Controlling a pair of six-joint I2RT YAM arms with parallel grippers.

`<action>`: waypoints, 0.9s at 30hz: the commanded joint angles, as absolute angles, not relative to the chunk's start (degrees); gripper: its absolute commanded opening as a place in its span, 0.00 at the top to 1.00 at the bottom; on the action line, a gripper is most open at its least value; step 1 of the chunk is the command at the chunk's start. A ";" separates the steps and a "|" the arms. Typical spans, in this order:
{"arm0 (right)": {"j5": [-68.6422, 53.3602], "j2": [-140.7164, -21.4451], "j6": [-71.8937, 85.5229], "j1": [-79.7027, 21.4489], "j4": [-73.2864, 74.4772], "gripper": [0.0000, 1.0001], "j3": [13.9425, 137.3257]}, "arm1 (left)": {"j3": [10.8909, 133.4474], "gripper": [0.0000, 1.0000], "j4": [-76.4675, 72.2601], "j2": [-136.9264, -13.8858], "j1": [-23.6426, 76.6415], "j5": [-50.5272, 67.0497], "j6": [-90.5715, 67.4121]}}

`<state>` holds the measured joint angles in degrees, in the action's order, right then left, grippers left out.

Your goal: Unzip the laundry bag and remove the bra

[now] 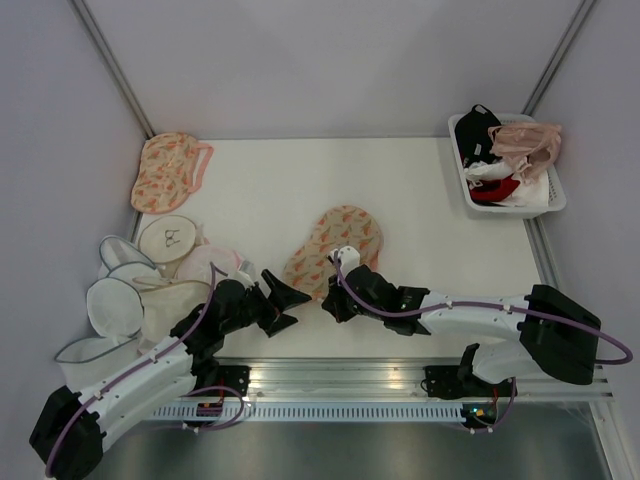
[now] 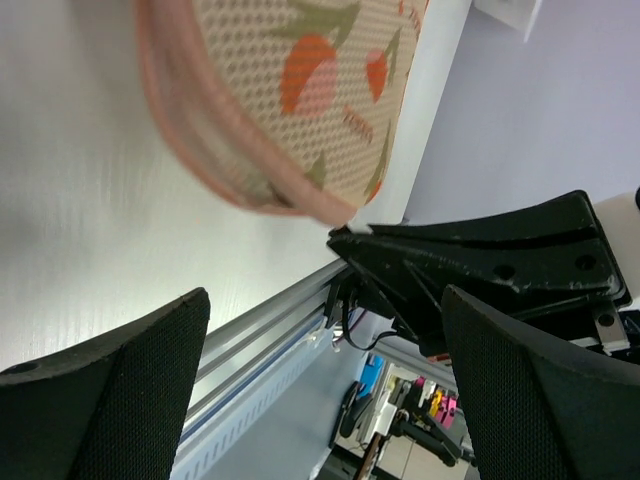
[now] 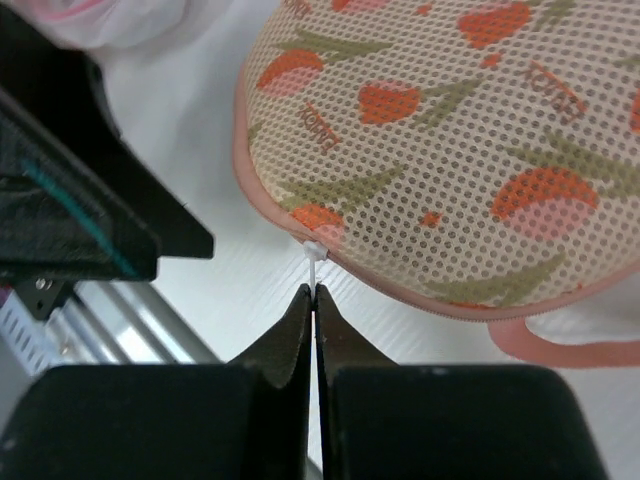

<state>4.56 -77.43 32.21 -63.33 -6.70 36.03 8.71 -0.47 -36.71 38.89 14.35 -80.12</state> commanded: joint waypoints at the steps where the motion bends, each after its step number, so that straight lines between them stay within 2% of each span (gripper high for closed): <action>1: 12.13 -77.52 30.85 -61.88 -10.28 0.99 38.41 | 10.64 0.00 -0.35 -36.39 39.29 11.78 -84.11; 7: 9.41 -78.22 29.53 -61.43 -11.86 1.00 38.94 | 11.87 0.00 -0.35 -38.49 40.61 5.46 -85.34; 15: -3.67 -79.01 29.27 -61.43 -17.84 1.00 37.18 | 10.90 0.00 -19.92 -56.56 41.22 0.18 -87.62; 21: -7.12 -79.45 27.60 -61.35 -14.95 1.00 37.62 | 11.60 0.01 -25.92 -63.28 42.36 -4.39 -89.74; 23: -6.86 -79.37 27.16 -61.43 -12.85 1.00 37.62 | 11.78 0.04 -25.84 -62.93 42.45 -5.88 -89.56; 26: -6.16 -79.02 26.63 -61.43 -10.73 1.00 37.53 | 11.69 0.16 -24.96 -60.83 42.36 -7.55 -88.77; 27: -5.89 -78.75 26.63 -61.44 -10.37 1.00 37.18 | 11.86 0.26 -24.79 -60.39 42.45 -7.82 -88.51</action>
<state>-4.73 -79.53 28.08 -61.28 -10.87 36.67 9.85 -21.61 -62.13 42.19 -3.86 -87.44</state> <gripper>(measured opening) 0.007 0.836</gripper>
